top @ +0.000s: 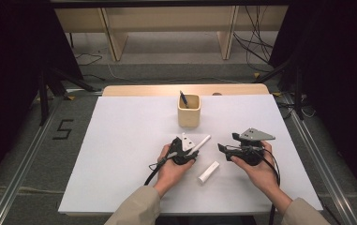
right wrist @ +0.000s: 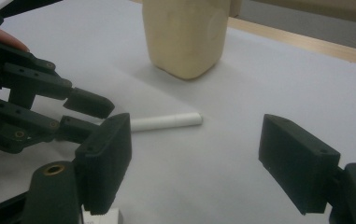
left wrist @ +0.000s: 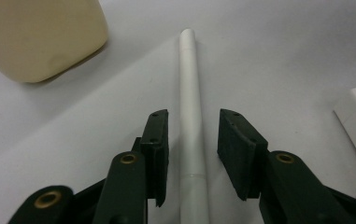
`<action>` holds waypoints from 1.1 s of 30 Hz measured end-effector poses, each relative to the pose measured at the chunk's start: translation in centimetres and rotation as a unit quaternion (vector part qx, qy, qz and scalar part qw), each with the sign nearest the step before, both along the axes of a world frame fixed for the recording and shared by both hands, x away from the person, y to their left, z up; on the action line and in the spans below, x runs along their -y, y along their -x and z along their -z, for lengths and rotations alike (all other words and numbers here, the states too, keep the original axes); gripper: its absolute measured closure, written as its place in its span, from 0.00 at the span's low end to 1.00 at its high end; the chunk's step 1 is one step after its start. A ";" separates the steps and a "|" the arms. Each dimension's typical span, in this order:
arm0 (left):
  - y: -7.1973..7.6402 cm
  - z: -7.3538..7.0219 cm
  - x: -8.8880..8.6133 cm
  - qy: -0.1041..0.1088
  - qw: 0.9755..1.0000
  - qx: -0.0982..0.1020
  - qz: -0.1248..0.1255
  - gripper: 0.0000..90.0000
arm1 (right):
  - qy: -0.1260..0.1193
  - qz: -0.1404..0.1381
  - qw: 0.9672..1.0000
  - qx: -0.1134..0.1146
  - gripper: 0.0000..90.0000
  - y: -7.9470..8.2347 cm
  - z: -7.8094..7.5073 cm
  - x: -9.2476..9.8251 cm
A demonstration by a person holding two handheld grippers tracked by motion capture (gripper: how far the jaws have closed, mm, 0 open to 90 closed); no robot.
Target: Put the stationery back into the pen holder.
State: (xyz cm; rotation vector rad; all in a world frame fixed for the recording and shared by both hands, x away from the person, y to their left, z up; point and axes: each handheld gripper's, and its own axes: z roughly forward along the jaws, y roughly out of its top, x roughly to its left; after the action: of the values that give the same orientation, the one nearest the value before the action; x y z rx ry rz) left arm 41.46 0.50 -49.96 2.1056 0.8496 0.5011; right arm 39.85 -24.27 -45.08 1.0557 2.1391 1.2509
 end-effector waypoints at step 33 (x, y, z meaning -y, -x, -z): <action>-0.1 0.0 0.0 0.010 1.000 -0.024 -0.013 0.83 | 0.000 -0.003 1.000 -0.002 0.30 0.0 0.1 -0.1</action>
State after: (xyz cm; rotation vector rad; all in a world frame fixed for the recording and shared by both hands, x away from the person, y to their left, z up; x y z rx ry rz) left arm 41.55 0.45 -49.97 2.0986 0.9064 0.4547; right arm 39.87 -24.16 -45.14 1.0535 2.1465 1.2526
